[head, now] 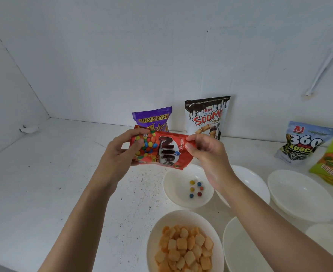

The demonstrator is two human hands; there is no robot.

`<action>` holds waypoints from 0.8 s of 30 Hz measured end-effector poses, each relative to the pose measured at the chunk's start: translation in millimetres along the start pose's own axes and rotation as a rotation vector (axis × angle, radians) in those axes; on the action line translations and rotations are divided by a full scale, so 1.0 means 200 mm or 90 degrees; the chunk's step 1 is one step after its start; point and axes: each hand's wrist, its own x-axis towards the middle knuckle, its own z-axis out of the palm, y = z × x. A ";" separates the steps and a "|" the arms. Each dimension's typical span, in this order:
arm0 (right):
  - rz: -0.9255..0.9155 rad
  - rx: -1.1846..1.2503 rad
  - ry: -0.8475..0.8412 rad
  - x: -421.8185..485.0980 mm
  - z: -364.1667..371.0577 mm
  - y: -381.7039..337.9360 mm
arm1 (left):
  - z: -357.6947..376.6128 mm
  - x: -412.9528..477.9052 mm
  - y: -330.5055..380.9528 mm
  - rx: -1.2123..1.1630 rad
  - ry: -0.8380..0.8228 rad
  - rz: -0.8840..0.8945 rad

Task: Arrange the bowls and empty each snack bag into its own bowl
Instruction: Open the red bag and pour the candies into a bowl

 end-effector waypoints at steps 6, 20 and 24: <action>-0.003 0.021 -0.003 -0.02 0.00 -0.01 | -0.01 0.00 0.07 0.002 -0.020 0.000; 0.036 -0.036 -0.006 -0.06 0.00 0.07 | 0.04 -0.05 0.00 0.033 -0.020 -0.014; 0.006 -0.007 -0.006 -0.04 0.01 -0.03 | 0.01 -0.03 0.08 0.061 -0.005 0.035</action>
